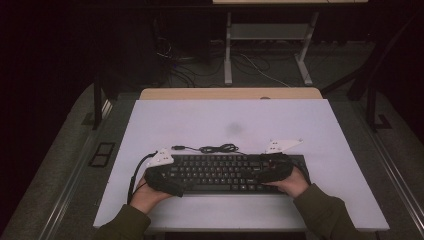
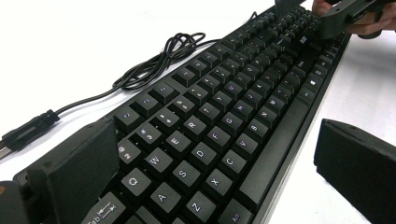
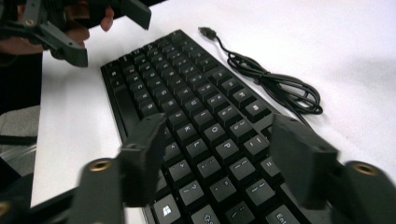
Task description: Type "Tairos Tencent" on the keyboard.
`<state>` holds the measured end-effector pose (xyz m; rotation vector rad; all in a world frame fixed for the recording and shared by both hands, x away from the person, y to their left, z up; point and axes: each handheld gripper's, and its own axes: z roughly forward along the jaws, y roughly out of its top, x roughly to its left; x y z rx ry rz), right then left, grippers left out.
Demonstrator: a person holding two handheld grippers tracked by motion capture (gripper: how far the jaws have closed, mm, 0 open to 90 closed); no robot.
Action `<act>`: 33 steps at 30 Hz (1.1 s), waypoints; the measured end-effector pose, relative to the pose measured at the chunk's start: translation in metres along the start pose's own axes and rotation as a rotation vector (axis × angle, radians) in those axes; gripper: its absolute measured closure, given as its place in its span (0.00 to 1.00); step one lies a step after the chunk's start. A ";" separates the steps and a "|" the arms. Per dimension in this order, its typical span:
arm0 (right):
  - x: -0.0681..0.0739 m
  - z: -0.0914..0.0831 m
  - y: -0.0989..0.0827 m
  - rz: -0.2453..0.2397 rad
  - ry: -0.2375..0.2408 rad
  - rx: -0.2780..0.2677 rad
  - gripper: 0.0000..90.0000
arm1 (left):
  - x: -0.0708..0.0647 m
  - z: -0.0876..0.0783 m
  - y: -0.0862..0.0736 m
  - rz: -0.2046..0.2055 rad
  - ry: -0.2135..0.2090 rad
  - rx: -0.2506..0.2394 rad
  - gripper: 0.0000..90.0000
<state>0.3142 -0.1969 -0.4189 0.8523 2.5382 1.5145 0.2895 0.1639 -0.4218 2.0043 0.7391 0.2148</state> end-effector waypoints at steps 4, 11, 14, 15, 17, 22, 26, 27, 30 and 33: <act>0.001 0.002 -0.001 -0.007 0.004 0.016 0.56 | 0.000 0.000 0.000 -0.001 0.001 0.001 0.00; 0.003 0.004 -0.004 -0.035 0.013 0.049 0.77 | 0.000 0.000 -0.001 0.000 -0.001 0.002 0.00; 0.004 0.005 -0.005 -0.047 0.021 0.069 0.85 | 0.000 0.001 -0.001 0.001 -0.002 0.003 0.00; 0.005 0.006 -0.005 -0.050 0.024 0.074 0.87 | 0.000 0.001 -0.001 -0.001 -0.002 0.002 0.00; 0.005 0.006 -0.006 -0.056 0.030 0.083 0.92 | 0.000 0.001 -0.001 0.001 -0.002 0.005 0.00; 0.005 0.005 -0.007 -0.072 0.041 0.110 0.99 | -0.001 0.001 -0.001 -0.001 -0.002 0.000 0.00; 0.004 0.005 -0.008 -0.084 0.044 0.129 0.99 | -0.001 0.001 -0.001 0.000 -0.002 0.000 0.00; 0.004 0.005 -0.009 -0.079 0.045 0.135 0.99 | -0.001 0.000 -0.001 0.001 -0.002 0.001 0.00; 0.003 0.005 -0.010 -0.083 0.042 0.144 0.99 | -0.001 0.000 -0.001 0.001 -0.003 0.001 0.00; 0.003 0.005 -0.012 -0.085 0.039 0.155 0.99 | 0.000 0.000 -0.001 0.001 -0.002 0.001 0.00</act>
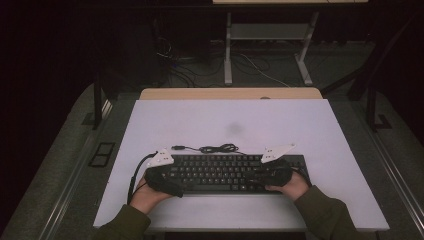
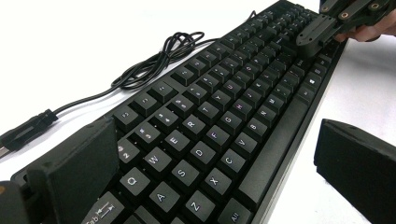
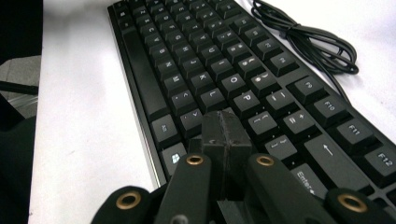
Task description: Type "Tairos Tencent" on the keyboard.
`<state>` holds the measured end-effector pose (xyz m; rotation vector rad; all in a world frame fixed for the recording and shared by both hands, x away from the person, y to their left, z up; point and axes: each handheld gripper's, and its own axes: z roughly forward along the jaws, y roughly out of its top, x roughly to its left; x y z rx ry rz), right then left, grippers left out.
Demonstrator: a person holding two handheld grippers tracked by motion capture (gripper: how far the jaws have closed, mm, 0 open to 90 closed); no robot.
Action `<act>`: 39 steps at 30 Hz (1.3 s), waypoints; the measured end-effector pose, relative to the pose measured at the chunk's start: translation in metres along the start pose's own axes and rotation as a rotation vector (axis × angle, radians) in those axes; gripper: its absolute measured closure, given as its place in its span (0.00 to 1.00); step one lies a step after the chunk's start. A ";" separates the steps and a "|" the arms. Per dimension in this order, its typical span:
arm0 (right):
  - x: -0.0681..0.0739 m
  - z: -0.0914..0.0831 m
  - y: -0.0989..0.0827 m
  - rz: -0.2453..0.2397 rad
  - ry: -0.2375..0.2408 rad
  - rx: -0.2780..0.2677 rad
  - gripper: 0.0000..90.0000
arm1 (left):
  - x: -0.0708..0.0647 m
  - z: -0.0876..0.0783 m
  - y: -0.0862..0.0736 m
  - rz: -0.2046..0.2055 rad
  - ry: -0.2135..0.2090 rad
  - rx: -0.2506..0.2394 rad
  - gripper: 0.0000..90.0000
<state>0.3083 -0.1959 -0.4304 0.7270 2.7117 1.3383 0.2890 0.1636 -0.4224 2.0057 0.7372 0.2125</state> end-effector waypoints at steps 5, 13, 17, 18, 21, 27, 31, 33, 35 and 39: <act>0.000 0.001 -0.002 -0.003 -0.006 0.018 0.99 | 0.000 0.000 0.000 0.001 0.000 0.000 0.00; 0.000 0.001 -0.006 -0.013 -0.013 0.045 0.99 | 0.000 0.000 0.000 -0.004 -0.002 0.001 0.00; 0.000 0.002 -0.007 -0.016 -0.014 0.051 0.99 | 0.001 0.000 0.000 -0.003 -0.002 -0.001 0.00; 0.000 0.002 -0.007 -0.018 -0.015 0.052 0.99 | 0.001 0.000 0.001 -0.003 -0.002 -0.002 0.00; 0.000 0.003 -0.008 -0.028 -0.017 0.062 0.99 | 0.001 0.000 0.001 -0.003 -0.002 -0.002 0.00; 0.000 0.003 -0.009 -0.022 -0.015 0.063 0.99 | 0.000 0.000 0.002 -0.003 0.000 -0.005 0.00; 0.000 0.003 -0.009 -0.021 -0.015 0.063 0.99 | 0.000 0.000 0.003 0.000 0.001 -0.007 0.00; 0.000 0.003 -0.009 -0.021 -0.015 0.063 0.99 | 0.000 0.001 0.004 0.001 0.001 -0.007 0.00; 0.000 0.003 -0.009 -0.022 -0.015 0.064 0.99 | -0.001 0.002 0.005 0.000 0.001 -0.009 0.00; 0.000 0.003 -0.008 -0.023 -0.016 0.064 0.99 | -0.001 0.004 0.007 -0.007 -0.006 -0.018 0.00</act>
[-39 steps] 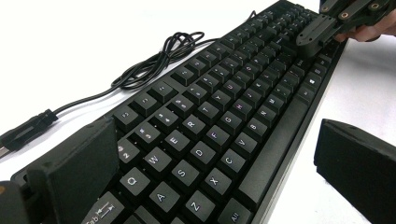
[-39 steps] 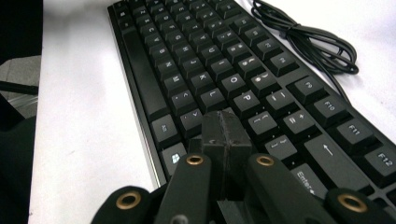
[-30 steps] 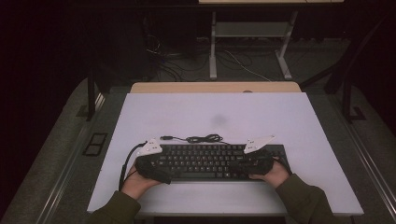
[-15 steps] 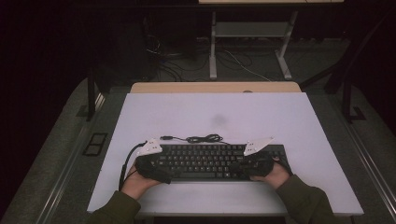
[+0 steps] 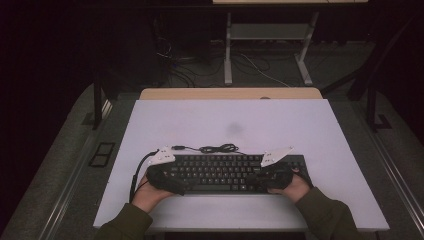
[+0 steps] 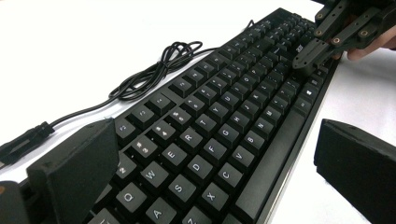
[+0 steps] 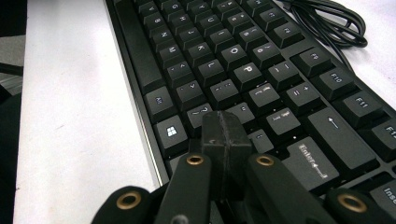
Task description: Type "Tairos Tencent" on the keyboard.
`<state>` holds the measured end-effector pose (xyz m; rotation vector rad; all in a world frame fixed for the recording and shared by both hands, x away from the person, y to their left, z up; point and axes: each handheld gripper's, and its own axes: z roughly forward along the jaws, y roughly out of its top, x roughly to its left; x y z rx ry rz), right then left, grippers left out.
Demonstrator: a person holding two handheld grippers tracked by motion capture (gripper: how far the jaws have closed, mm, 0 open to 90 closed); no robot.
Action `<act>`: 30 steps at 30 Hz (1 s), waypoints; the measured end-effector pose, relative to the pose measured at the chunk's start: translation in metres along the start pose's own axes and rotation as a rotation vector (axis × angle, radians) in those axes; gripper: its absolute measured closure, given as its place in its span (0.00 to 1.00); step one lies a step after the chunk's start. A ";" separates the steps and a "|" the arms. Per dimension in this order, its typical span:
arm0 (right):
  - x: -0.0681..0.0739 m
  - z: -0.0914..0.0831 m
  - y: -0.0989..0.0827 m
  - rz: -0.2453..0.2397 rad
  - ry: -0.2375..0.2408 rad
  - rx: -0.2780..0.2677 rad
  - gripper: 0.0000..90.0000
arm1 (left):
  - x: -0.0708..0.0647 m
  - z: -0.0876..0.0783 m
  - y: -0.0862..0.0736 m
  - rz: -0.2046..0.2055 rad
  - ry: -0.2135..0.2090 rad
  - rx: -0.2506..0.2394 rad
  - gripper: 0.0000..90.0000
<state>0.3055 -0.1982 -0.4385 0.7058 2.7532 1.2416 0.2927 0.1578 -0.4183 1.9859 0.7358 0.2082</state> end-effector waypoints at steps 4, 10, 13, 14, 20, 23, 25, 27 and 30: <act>0.000 0.000 0.000 0.001 0.000 0.000 0.99 | 0.000 0.003 0.002 0.005 -0.002 0.004 0.00; 0.000 0.000 0.000 0.003 -0.001 0.000 0.99 | -0.001 0.008 0.006 0.014 -0.006 0.007 0.00; 0.000 0.000 0.000 0.006 -0.001 0.000 0.99 | 0.000 0.010 0.007 0.012 -0.008 0.006 0.00; 0.000 0.000 0.000 0.007 -0.001 0.000 0.99 | 0.000 0.010 0.007 0.010 -0.009 0.006 0.00; 0.000 0.000 0.000 0.008 0.000 -0.001 0.99 | 0.000 0.016 0.011 0.000 -0.021 0.000 0.01; 0.000 0.000 0.000 0.009 0.000 -0.002 0.99 | -0.001 0.019 0.012 -0.002 -0.024 0.005 0.04; 0.000 0.000 -0.001 0.008 0.000 -0.002 0.99 | 0.000 0.021 0.013 -0.002 -0.029 0.010 0.06; 0.000 0.000 -0.001 0.009 0.001 -0.002 0.99 | 0.000 0.022 0.014 -0.004 -0.037 0.005 0.11; 0.000 0.000 -0.001 0.009 0.001 -0.003 0.99 | 0.001 0.024 0.015 -0.006 -0.036 0.004 0.16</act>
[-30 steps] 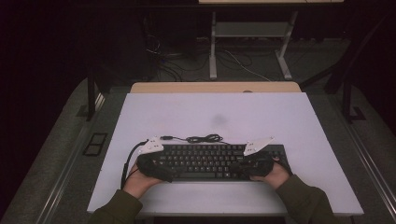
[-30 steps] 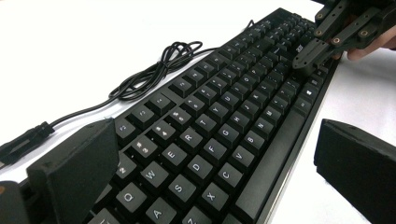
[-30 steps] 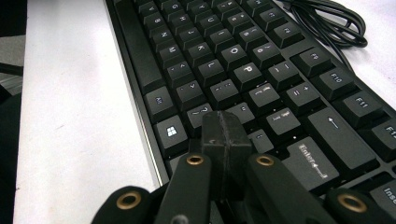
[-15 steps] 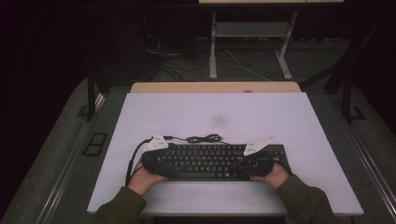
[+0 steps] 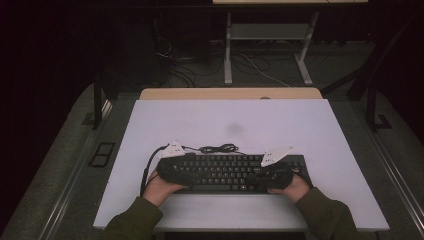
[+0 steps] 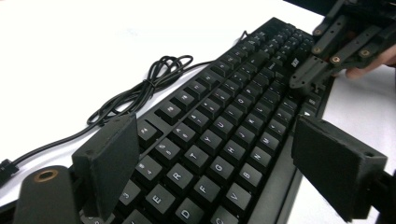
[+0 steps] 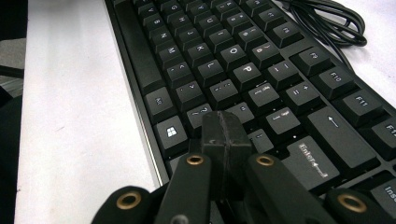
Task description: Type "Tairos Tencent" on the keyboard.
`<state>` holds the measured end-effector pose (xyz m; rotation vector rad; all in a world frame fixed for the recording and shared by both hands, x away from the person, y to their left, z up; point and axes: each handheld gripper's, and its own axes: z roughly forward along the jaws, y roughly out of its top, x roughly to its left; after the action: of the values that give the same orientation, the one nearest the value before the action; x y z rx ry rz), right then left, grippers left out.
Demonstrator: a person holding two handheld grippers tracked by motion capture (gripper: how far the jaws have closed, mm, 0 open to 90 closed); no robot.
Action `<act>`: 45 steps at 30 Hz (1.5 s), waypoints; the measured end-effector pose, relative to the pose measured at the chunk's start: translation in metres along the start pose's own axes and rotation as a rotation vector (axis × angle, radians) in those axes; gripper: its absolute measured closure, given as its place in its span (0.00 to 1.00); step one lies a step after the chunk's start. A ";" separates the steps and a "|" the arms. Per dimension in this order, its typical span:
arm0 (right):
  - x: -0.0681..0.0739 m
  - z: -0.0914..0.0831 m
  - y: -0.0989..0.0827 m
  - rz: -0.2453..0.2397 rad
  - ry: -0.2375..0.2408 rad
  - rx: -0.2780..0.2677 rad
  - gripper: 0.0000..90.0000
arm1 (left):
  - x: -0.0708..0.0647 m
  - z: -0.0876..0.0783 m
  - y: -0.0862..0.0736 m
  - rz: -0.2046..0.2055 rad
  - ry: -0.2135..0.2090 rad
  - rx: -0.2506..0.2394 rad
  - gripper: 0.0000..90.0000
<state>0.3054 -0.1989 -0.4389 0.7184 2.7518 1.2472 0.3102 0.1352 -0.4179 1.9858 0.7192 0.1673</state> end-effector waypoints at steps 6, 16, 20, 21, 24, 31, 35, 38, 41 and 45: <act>0.000 0.000 0.000 0.000 0.000 0.000 0.99 | 0.002 0.006 0.001 -0.004 0.005 0.002 0.28; 0.000 0.000 0.000 0.002 0.000 0.000 0.99 | 0.003 0.023 0.008 -0.005 0.011 0.048 0.55; 0.000 0.000 0.000 0.002 0.000 -0.002 0.99 | 0.002 0.027 0.010 -0.001 0.020 0.065 0.68; 0.000 0.000 0.000 0.002 0.000 -0.002 0.99 | 0.002 0.027 0.009 0.004 0.024 0.072 0.72; 0.000 0.000 0.000 0.001 0.000 -0.002 0.99 | 0.002 0.027 0.007 -0.005 0.022 0.079 0.83; 0.000 0.000 0.000 0.001 0.000 -0.002 0.99 | 0.004 0.029 0.005 -0.005 0.004 0.119 0.99; 0.000 0.000 0.000 0.002 -0.001 -0.002 0.99 | 0.004 0.031 0.004 0.000 0.009 0.142 0.99; 0.000 0.000 0.000 0.002 -0.001 -0.003 0.99 | 0.004 0.032 0.003 0.005 0.015 0.153 0.99; 0.000 0.000 0.000 0.002 -0.001 -0.003 0.99 | 0.004 0.032 0.003 0.016 0.013 0.169 0.99; 0.000 0.000 0.000 0.002 -0.001 -0.002 0.99 | 0.003 0.034 0.002 0.006 0.021 0.170 0.99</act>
<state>0.3049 -0.1988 -0.4390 0.7219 2.7489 1.2499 0.3275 0.1107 -0.4339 2.1507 0.7619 0.1344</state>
